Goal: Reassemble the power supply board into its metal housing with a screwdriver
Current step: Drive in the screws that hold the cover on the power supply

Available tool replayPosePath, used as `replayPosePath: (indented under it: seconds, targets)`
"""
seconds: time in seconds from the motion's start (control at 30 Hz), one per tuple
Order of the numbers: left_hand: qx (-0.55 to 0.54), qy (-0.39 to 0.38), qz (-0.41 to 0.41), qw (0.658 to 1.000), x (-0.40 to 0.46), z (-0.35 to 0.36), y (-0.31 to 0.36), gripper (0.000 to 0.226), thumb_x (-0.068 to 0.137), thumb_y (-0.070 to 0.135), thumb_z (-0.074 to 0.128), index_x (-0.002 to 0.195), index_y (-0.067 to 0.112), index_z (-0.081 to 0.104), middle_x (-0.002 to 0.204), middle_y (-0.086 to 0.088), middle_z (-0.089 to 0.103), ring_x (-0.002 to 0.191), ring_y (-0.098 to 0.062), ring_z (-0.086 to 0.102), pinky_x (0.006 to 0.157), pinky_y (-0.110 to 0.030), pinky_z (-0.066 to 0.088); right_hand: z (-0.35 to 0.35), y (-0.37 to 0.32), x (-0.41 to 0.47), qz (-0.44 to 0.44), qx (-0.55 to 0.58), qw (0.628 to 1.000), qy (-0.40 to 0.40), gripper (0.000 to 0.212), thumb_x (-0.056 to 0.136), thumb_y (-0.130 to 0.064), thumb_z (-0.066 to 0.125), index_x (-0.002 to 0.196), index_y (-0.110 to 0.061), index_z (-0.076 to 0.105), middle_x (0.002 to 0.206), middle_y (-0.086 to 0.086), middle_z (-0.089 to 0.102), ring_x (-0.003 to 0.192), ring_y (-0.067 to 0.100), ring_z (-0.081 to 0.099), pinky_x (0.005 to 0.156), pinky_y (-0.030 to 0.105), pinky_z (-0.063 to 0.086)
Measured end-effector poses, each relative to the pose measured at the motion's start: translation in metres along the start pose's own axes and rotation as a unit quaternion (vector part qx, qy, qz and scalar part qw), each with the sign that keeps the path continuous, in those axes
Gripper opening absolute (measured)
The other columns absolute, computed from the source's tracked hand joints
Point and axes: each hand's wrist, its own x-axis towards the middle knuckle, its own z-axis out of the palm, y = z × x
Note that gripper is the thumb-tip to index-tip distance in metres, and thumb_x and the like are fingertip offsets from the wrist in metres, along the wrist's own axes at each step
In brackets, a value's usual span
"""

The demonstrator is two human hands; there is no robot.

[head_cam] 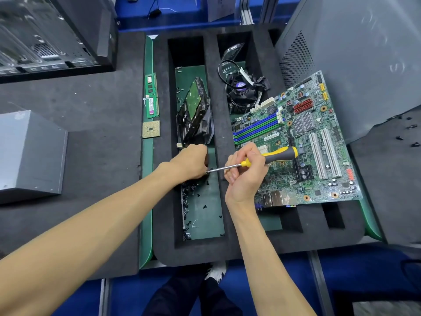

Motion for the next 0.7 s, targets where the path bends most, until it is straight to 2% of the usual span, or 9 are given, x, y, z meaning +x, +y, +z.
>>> replayPosePath:
  seconds: [0.13, 0.23, 0.4, 0.5, 0.63, 0.7]
  targets:
    - [0.015, 0.004, 0.028, 1.000, -0.001, 0.017, 0.003, 0.019, 0.084, 0.010, 0.066, 0.099, 0.002, 0.056, 0.099, -0.018, 0.063, 0.092, -0.040, 0.063, 0.077, -0.042, 0.053, 0.000, 0.000, 0.000, -0.002, 0.002, 1.000, -0.002, 0.031, 0.086, -0.016, 0.039, 0.057, -0.022, 0.046, 0.041, -0.006, 0.031, 0.037, 0.010, 0.022, 0.039, 0.019, 0.017]
    - [0.009, 0.015, 0.025, 1.000, -0.003, 0.025, 0.005, 0.005, 0.083, 0.003, 0.058, 0.086, 0.003, 0.054, 0.088, -0.019, 0.059, 0.083, -0.042, 0.061, 0.067, -0.039, 0.049, 0.001, 0.000, 0.000, -0.001, 0.004, 1.000, 0.001, 0.029, 0.085, -0.017, 0.039, 0.057, -0.021, 0.045, 0.041, -0.006, 0.030, 0.037, 0.010, 0.022, 0.039, 0.017, 0.018]
    - [-0.010, 0.015, 0.013, 1.000, -0.006, 0.023, 0.004, 0.011, 0.083, 0.001, 0.057, 0.075, 0.005, 0.052, 0.078, -0.014, 0.057, 0.076, -0.036, 0.060, 0.060, -0.034, 0.044, 0.000, 0.000, 0.000, 0.002, -0.001, 1.000, 0.001, 0.028, 0.086, -0.016, 0.038, 0.059, -0.018, 0.043, 0.041, -0.006, 0.030, 0.037, 0.010, 0.022, 0.039, 0.019, 0.018]
    - [0.007, 0.023, 0.025, 0.999, -0.008, 0.011, 0.003, 0.004, 0.082, 0.001, 0.059, 0.087, 0.002, 0.060, 0.087, -0.014, 0.062, 0.081, -0.034, 0.061, 0.066, -0.036, 0.049, -0.001, 0.000, 0.000, -0.003, -0.011, 1.000, -0.002, 0.030, 0.087, -0.017, 0.038, 0.059, -0.019, 0.044, 0.041, -0.006, 0.031, 0.037, 0.011, 0.023, 0.039, 0.019, 0.018]
    - [0.105, -0.024, -0.006, 0.994, -0.014, 0.008, 0.003, 0.025, 0.085, 0.011, 0.069, 0.084, 0.012, 0.044, 0.076, -0.003, 0.045, 0.074, -0.028, 0.053, 0.058, -0.032, 0.041, -0.001, 0.001, 0.000, -0.003, -0.014, 1.000, 0.000, 0.031, 0.087, -0.016, 0.038, 0.058, -0.021, 0.045, 0.041, -0.006, 0.031, 0.037, 0.011, 0.023, 0.039, 0.020, 0.019]
    - [0.108, -0.053, -0.020, 0.993, -0.014, 0.015, 0.005, 0.022, 0.086, 0.006, 0.066, 0.090, 0.012, 0.044, 0.076, -0.002, 0.042, 0.075, -0.026, 0.053, 0.058, -0.030, 0.041, 0.000, 0.001, 0.000, -0.003, -0.017, 1.000, 0.002, 0.031, 0.087, -0.016, 0.038, 0.057, -0.021, 0.045, 0.041, -0.006, 0.031, 0.037, 0.011, 0.023, 0.039, 0.020, 0.018]
